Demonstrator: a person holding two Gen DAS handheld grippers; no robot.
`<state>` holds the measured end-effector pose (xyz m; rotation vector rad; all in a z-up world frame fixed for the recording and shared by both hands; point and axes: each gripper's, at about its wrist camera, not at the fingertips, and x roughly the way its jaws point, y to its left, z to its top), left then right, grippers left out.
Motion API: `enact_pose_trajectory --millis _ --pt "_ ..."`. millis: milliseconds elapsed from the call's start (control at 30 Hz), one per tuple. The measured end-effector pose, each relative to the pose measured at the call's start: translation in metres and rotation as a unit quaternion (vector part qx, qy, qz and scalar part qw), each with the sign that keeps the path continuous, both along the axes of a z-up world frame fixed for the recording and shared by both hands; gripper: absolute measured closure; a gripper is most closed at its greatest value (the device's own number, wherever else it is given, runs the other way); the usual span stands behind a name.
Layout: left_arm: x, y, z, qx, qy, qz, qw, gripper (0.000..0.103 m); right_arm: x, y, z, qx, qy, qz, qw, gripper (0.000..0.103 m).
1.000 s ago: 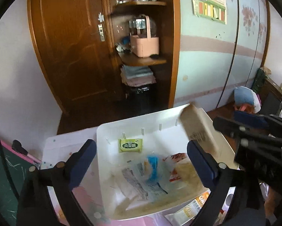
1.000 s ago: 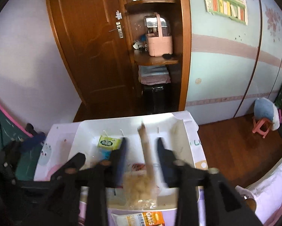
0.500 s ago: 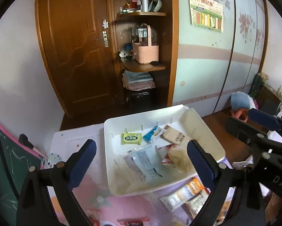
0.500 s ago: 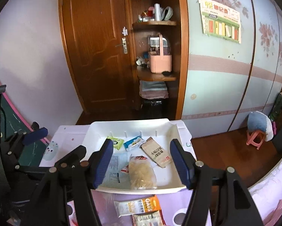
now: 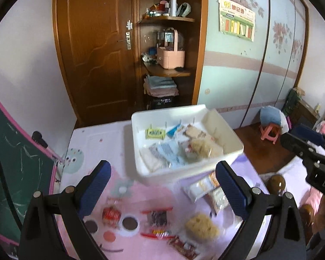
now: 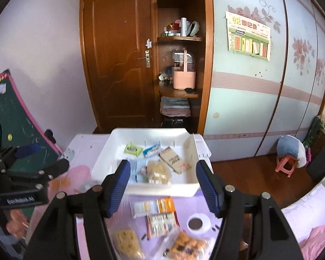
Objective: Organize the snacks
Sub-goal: 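Withdraw both tools from the basket back over the remaining snacks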
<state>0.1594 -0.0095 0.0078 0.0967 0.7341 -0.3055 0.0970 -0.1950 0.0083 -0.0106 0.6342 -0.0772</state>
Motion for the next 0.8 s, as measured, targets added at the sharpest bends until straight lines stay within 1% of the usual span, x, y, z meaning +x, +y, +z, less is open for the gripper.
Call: enact_pose_trajectory --millis 133,267,333,433,667,733,800 --pt "-0.028 0.015 -0.014 0.008 0.011 -0.004 0.9999 0.006 -0.021 0.008 -0.014 -0.007 0.017 0.02 1.0 0.04" --pt "-0.054 0.028 -0.029 0.012 0.016 -0.008 0.9998 0.006 -0.04 0.018 -0.032 -0.003 0.035 0.057 0.998 0.04" --pt "-0.067 0.032 -0.036 0.014 0.017 -0.007 0.9997 0.006 -0.048 0.022 -0.04 -0.005 0.046 0.06 0.997 0.04" --pt "-0.082 0.038 -0.043 0.01 0.018 -0.007 0.9998 0.006 -0.056 0.024 -0.049 0.006 0.056 0.068 0.996 0.04" --pt "-0.102 0.045 -0.06 0.002 0.02 -0.002 0.9998 0.006 -0.077 0.033 -0.071 0.014 0.079 0.075 0.994 0.04" --pt "-0.106 0.044 -0.07 0.005 0.019 0.0 0.9998 0.006 -0.084 0.037 -0.081 0.021 0.089 0.091 0.992 0.04" --pt "-0.108 0.042 -0.08 0.014 0.025 0.004 0.9996 0.006 -0.09 0.043 -0.091 0.011 0.093 0.105 0.99 0.04"
